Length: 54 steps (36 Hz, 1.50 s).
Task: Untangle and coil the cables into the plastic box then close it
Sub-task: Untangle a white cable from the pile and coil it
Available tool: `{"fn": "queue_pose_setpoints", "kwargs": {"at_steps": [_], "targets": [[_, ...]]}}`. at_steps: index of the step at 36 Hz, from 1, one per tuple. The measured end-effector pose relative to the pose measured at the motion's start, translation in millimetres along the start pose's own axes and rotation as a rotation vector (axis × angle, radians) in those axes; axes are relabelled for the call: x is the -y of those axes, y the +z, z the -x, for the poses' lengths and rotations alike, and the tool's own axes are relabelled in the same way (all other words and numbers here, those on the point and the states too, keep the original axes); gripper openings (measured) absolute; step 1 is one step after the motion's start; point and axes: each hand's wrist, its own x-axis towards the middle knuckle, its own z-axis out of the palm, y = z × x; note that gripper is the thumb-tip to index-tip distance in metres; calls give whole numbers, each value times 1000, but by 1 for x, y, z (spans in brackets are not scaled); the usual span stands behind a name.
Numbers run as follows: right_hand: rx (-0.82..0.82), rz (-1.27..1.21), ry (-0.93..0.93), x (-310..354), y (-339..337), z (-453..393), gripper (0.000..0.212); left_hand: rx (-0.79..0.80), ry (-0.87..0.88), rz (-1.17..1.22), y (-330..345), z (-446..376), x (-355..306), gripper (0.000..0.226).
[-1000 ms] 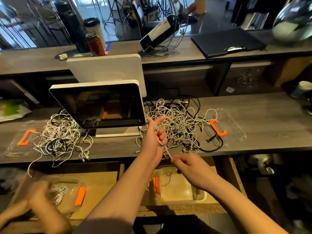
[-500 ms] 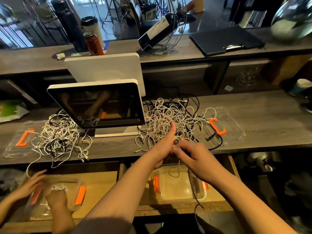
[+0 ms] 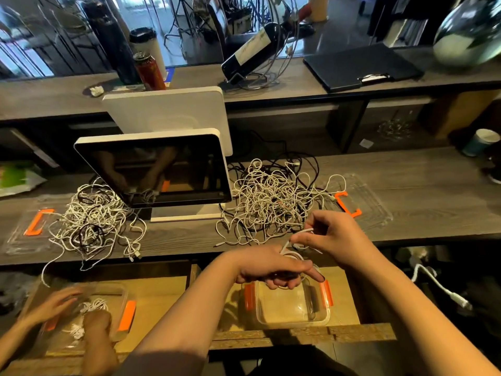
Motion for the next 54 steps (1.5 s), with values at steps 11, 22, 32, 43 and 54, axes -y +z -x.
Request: {"fn": "queue_pose_setpoints", "kwargs": {"at_steps": [11, 22, 32, 43, 54], "targets": [[51, 59, 77, -11, -9, -1, 30, -375, 58, 166, 0, -3, 2, 43], [95, 74, 140, -20, -2, 8, 35, -420, 252, 484, 9, -7, 6, 36], [135, -68, 191, -8, 31, 15, 22, -459, 353, 744, 13, -14, 2, 51], [291, 141, 196, -2, 52, 23, 31, -742, 485, 915, -1, -21, 11, 50], [423, 335, -40, 23, 55, 23, 34, -1057, 308, 525, 3, -25, 15, 49]]}}
